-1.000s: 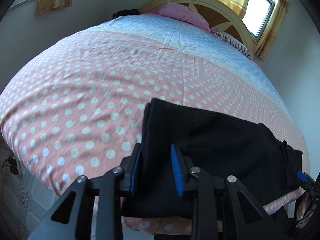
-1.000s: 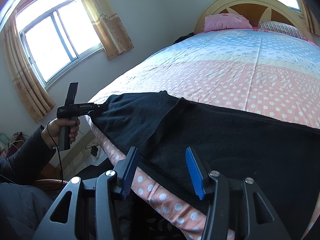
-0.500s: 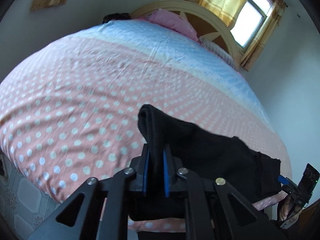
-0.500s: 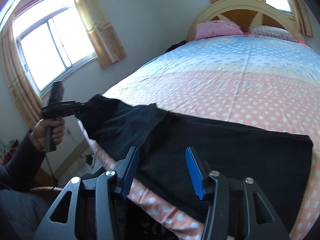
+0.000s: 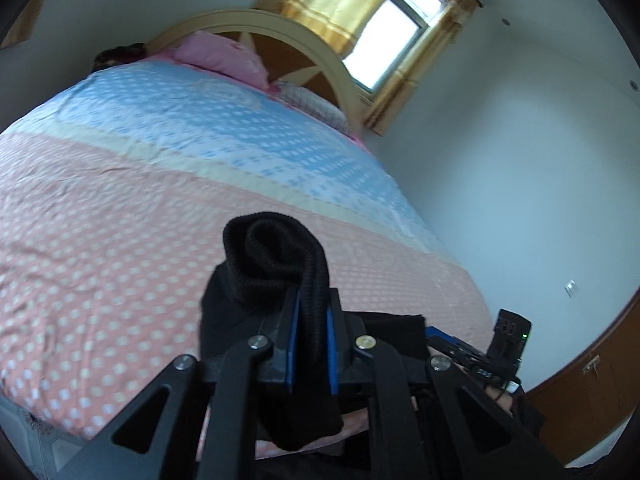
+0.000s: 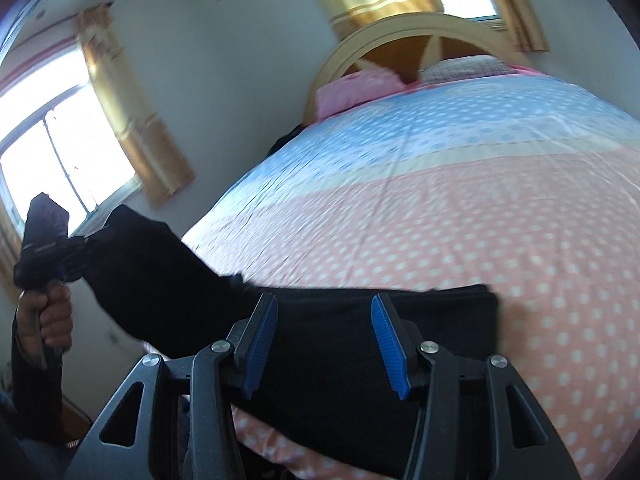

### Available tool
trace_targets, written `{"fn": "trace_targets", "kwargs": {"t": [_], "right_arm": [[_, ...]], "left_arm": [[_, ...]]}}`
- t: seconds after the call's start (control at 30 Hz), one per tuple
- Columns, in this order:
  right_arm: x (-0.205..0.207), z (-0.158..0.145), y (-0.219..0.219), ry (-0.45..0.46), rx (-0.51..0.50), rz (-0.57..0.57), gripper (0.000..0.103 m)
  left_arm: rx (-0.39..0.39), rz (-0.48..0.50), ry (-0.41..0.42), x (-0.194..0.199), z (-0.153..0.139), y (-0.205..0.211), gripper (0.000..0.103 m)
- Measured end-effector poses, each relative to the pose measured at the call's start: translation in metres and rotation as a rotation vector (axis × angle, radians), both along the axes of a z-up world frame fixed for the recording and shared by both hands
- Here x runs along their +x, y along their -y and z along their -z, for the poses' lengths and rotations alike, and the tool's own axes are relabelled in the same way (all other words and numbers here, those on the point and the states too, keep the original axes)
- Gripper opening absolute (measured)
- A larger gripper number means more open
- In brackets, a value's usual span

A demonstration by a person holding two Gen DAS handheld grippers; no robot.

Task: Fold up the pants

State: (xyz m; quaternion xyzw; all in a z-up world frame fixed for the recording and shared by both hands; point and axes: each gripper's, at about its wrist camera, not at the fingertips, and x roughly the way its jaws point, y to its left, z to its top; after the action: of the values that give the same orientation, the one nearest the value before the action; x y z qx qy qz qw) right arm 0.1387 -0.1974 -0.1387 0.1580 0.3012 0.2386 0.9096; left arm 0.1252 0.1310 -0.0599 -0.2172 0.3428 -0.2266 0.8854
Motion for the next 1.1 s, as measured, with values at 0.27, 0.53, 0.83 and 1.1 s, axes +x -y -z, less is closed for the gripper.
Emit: {"fn": "trace_targets", "kwargs": {"t": [0.27,0.53,0.83,1.1], "right_arm": [[0.003,0.006,0.045,-0.027,0.043,0.115,0.051],[0.004,0.011,0.068,-0.029,0.075,0.181,0.051],[0.010,0.025,0.079,-0.058,0.090,0.223,0.051],[0.009,0.033,0.104,-0.080,0.144,0.302,0.051]], "left_arm": [[0.045,0.207,-0.006,0.025,-0.010,0.103,0.012],[0.138,0.364,-0.050,0.036,0.007,0.185,0.012],[0.219,0.416,-0.125,0.057,0.048,0.249,0.012],[0.255,0.403,-0.137,0.060,0.073,0.282,0.016]]}}
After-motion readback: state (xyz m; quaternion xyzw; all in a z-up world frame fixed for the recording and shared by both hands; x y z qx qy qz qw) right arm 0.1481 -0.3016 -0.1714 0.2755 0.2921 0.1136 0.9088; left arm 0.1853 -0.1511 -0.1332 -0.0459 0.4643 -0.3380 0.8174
